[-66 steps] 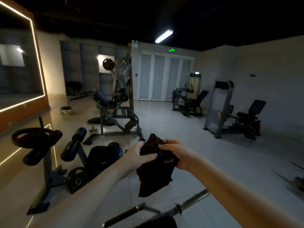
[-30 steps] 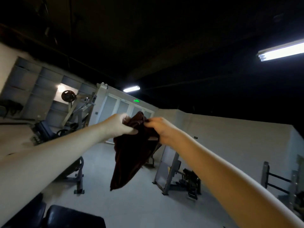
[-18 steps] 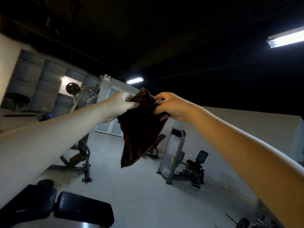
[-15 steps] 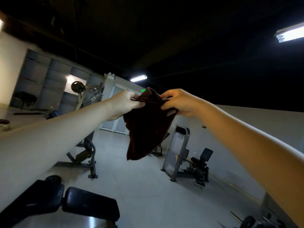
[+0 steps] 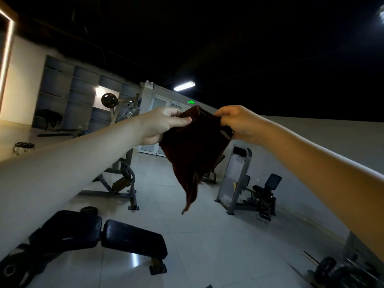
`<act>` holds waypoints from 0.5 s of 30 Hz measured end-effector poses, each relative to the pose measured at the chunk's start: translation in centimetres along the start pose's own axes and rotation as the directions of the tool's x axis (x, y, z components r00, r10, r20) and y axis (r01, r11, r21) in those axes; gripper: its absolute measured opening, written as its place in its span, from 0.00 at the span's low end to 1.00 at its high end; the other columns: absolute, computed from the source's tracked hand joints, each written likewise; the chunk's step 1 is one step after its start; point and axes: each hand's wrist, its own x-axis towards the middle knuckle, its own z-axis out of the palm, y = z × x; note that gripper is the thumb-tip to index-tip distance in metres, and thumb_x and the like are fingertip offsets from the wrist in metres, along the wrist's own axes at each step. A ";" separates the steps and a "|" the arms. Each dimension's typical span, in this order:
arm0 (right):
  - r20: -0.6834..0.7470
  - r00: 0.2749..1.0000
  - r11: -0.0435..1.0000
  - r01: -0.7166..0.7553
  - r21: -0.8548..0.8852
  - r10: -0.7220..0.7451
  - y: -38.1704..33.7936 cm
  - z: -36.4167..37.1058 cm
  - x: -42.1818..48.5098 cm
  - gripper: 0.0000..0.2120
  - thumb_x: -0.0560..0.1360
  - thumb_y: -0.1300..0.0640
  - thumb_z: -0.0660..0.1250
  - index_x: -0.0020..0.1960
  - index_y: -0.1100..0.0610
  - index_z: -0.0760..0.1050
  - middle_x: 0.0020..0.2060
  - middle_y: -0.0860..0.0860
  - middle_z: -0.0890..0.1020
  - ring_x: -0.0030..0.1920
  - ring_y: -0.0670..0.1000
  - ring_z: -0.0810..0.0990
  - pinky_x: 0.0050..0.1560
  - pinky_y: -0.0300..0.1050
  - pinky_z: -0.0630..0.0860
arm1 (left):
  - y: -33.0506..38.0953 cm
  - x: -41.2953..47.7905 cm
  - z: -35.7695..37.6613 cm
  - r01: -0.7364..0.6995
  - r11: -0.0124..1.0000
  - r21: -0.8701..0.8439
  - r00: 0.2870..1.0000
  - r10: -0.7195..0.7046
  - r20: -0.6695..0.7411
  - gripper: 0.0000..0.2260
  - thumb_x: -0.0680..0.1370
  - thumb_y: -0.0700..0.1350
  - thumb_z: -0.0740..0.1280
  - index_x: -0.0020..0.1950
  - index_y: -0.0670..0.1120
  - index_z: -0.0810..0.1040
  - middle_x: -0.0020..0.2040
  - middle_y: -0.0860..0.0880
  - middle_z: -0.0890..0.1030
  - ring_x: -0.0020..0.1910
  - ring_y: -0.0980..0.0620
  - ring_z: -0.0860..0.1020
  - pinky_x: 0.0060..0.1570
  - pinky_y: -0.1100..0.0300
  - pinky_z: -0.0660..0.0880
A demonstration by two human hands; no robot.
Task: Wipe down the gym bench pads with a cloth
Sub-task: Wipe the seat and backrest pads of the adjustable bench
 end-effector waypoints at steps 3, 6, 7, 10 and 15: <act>0.024 0.999 0.998 -0.027 0.056 0.026 1.3 0.6 0.0 0.12 0.79 0.67 0.59 0.50 0.55 0.78 0.44 0.54 0.80 0.42 0.48 0.81 0.38 0.40 0.79 | -0.2 0.0 -0.4 -0.006 1.000 0.006 0.999 0.006 -0.048 0.05 0.80 0.43 0.64 0.50 0.45 0.78 0.43 0.48 0.83 0.40 0.55 0.83 0.36 0.63 0.79; -0.025 0.999 0.995 -0.031 0.100 0.033 2.3 1.8 -0.2 0.10 0.79 0.67 0.61 0.52 0.54 0.76 0.46 0.57 0.80 0.40 0.49 0.82 0.36 0.42 0.80 | -0.5 0.3 -0.8 -0.038 0.997 0.070 0.992 0.045 -0.114 0.08 0.81 0.44 0.62 0.54 0.43 0.78 0.47 0.46 0.82 0.44 0.52 0.82 0.42 0.63 0.80; -0.046 0.999 0.993 -0.020 0.118 0.025 2.5 2.2 -0.2 0.09 0.79 0.67 0.62 0.51 0.54 0.75 0.47 0.57 0.80 0.40 0.50 0.82 0.35 0.42 0.80 | -0.5 0.5 -0.8 -0.041 0.994 0.105 0.989 0.055 -0.136 0.09 0.82 0.45 0.61 0.54 0.42 0.79 0.47 0.45 0.82 0.46 0.50 0.82 0.44 0.61 0.80; 0.028 1.000 0.975 -0.003 0.224 -0.004 3.3 3.1 -0.7 0.10 0.78 0.69 0.61 0.51 0.56 0.75 0.47 0.59 0.80 0.41 0.50 0.83 0.38 0.44 0.81 | -0.5 0.7 -0.8 -0.040 0.981 0.192 0.982 0.074 -0.171 0.12 0.83 0.47 0.60 0.52 0.43 0.79 0.47 0.45 0.83 0.47 0.49 0.82 0.53 0.56 0.78; 0.380 0.925 0.871 -0.174 0.460 -0.016 4.5 5.1 -1.5 0.17 0.70 0.73 0.56 0.55 0.60 0.72 0.47 0.58 0.81 0.47 0.56 0.82 0.46 0.51 0.81 | 0.1 0.5 -0.5 -0.066 0.905 0.419 0.991 0.108 -0.076 0.16 0.83 0.50 0.59 0.56 0.40 0.80 0.49 0.43 0.84 0.48 0.49 0.83 0.55 0.55 0.78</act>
